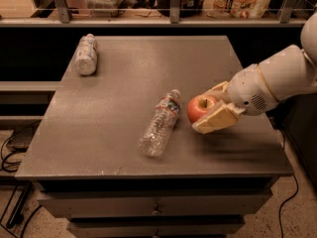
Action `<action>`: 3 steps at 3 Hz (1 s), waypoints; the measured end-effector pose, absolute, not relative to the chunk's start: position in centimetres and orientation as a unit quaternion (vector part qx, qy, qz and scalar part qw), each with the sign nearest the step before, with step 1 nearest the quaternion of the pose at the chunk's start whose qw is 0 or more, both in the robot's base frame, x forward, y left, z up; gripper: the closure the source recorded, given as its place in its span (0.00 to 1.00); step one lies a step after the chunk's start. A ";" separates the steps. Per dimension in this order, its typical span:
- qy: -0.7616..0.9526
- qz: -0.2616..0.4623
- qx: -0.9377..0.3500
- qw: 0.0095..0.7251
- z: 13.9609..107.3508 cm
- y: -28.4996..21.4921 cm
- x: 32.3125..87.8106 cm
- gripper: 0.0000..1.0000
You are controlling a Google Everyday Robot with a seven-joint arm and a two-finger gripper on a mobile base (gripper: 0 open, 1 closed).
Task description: Pick apple
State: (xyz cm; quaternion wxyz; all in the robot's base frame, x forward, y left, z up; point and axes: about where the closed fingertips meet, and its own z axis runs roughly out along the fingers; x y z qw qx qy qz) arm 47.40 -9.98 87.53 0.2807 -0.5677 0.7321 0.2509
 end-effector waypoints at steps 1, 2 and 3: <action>0.708 0.228 -0.588 0.318 94.9 -10.2 48.9 1.00; 0.690 0.192 -0.606 0.345 101.2 -10.4 50.2 1.00; 0.679 0.179 -0.609 0.369 104.0 -10.4 50.5 1.00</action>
Offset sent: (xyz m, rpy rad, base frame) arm 0.0485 -0.0128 0.2247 -0.0382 -0.3405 0.0481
